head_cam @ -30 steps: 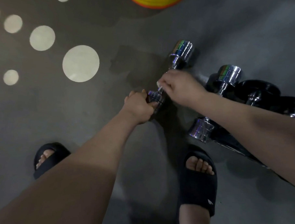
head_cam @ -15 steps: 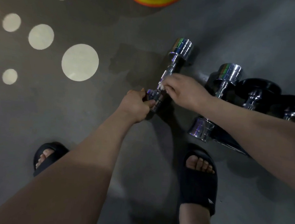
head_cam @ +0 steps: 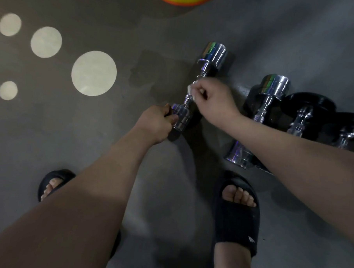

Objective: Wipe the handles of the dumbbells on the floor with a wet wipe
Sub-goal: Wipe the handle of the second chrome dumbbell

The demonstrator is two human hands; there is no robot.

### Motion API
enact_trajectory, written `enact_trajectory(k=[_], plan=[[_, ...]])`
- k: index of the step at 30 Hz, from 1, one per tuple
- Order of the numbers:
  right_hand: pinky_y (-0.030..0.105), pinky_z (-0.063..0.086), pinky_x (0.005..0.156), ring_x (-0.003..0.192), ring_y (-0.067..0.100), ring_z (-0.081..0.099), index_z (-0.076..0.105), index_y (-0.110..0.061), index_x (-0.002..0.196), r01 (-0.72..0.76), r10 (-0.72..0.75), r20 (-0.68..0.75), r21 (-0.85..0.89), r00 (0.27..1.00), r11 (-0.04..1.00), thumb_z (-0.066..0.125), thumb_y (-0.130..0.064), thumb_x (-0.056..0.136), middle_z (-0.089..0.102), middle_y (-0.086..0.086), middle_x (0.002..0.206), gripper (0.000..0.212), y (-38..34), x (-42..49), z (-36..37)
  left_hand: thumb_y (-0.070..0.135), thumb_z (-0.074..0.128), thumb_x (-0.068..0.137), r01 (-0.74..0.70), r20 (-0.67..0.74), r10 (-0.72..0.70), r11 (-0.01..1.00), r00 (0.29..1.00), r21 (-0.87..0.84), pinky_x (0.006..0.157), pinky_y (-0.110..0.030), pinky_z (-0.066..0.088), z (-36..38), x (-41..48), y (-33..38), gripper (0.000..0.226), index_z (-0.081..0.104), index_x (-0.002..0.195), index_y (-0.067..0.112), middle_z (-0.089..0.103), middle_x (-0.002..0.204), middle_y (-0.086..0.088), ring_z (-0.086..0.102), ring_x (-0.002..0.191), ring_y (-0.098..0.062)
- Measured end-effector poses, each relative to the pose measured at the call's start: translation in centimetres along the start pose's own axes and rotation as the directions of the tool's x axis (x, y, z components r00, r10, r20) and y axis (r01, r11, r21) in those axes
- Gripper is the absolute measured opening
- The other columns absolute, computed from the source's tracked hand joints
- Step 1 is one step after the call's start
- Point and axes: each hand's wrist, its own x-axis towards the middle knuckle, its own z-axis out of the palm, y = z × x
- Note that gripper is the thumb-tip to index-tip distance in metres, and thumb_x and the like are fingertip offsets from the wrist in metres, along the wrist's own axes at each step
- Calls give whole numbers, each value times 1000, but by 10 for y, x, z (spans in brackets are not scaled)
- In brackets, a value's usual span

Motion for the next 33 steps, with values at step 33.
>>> enact_trajectory(k=[33], plan=[[44,61,83,80,17,72,60,-26,75,-554,710,-115,545,695,630,71,-16,89,70,-9,73,20,0,25,-2,27,62,98,-10,-75,23,986,997,169,74,-26,31,16,-15,21,19,55,93,10,48,94,-9,52,105,-32]])
